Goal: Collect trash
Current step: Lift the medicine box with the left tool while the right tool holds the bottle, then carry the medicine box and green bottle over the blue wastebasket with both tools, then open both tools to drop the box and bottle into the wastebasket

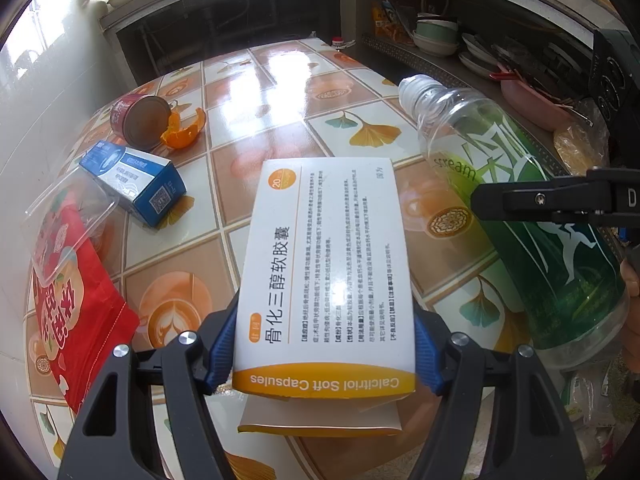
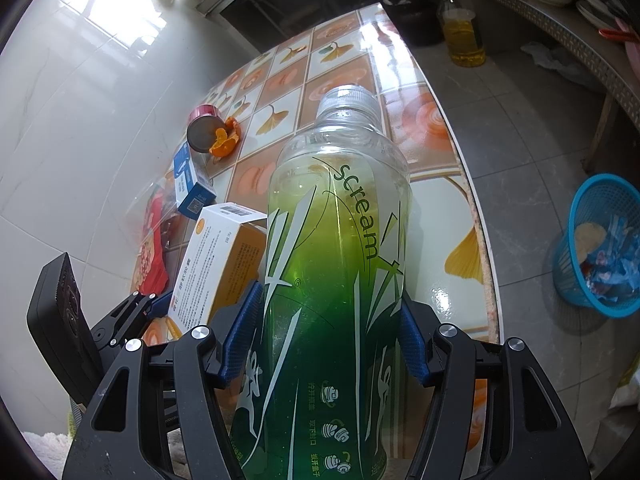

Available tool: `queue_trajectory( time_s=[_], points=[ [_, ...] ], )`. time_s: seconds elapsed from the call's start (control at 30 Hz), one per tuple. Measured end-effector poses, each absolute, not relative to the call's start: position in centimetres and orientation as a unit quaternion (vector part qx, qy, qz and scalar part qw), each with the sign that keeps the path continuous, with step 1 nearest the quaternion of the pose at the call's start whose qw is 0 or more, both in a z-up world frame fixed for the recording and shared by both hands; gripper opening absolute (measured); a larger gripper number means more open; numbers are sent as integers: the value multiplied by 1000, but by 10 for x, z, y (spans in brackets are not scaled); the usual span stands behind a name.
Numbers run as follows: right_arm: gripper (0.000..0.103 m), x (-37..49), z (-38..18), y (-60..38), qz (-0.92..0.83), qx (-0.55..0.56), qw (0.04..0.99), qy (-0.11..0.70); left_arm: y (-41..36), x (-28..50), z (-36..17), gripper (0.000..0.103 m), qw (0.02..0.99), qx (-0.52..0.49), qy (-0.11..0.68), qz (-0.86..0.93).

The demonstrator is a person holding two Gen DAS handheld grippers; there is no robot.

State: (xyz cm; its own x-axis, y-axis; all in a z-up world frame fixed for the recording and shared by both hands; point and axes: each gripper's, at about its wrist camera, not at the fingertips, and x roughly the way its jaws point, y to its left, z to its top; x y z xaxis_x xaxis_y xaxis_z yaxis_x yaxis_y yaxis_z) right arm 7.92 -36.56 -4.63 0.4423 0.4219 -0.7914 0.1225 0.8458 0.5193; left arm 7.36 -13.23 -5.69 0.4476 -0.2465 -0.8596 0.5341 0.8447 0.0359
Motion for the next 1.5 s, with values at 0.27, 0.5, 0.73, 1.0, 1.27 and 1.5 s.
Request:
queue_trajectory(
  time_s=[0.27, 0.5, 0.73, 1.0, 1.27, 1.5],
  points=[
    [59, 78, -38, -364, 105, 275, 811, 506, -128, 78, -45, 70, 845, 138, 459, -237],
    [59, 60, -21, -393, 94, 319, 826, 455, -151, 88, -12, 70, 846, 147, 431, -276],
    [59, -1, -13, -482, -32, 359, 842, 402, -237, 102, 27, 70, 804, 141, 422, -394],
    [59, -73, -71, -551, -168, 423, 793, 404, -378, 124, -5, 70, 682, 168, 521, -485],
    [59, -63, -168, -572, -179, 508, 715, 446, -494, 137, -110, 70, 578, 230, 644, -446],
    [61, -17, -222, -631, -217, 513, 677, 481, -568, 145, -164, 74, 565, 249, 665, -419]
  ],
)
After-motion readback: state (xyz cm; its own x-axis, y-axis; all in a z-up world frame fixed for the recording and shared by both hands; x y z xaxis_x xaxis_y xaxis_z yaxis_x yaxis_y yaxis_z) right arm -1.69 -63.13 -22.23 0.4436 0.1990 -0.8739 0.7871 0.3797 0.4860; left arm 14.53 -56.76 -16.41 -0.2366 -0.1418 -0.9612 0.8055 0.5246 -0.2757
